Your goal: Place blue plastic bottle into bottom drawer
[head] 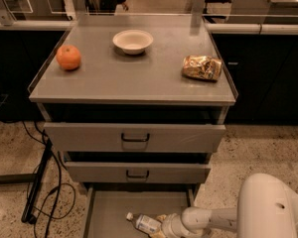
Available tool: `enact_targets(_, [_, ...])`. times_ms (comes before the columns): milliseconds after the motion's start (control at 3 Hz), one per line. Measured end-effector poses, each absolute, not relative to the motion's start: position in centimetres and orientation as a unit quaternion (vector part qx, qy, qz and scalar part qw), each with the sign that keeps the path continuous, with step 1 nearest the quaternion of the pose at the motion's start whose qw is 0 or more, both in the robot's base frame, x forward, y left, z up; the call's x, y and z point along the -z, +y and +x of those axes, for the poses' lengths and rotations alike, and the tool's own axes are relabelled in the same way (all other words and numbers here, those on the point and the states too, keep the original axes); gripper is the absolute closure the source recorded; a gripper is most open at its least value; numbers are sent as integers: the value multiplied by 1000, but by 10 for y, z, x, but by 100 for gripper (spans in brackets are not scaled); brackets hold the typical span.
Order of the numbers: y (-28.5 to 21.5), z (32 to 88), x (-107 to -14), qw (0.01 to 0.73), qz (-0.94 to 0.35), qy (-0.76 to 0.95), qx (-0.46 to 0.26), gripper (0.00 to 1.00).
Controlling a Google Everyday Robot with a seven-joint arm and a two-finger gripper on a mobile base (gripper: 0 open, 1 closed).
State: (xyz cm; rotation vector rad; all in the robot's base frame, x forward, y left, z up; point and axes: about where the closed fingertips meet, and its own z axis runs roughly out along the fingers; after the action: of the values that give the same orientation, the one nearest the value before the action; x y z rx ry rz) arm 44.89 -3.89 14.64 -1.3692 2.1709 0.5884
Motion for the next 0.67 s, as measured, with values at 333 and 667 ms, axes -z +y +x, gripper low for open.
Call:
enact_targets(333, [-39, 449, -145, 252, -502, 799, -215, 84])
enact_targets(667, [-39, 449, -145, 252, -502, 799, -215, 53])
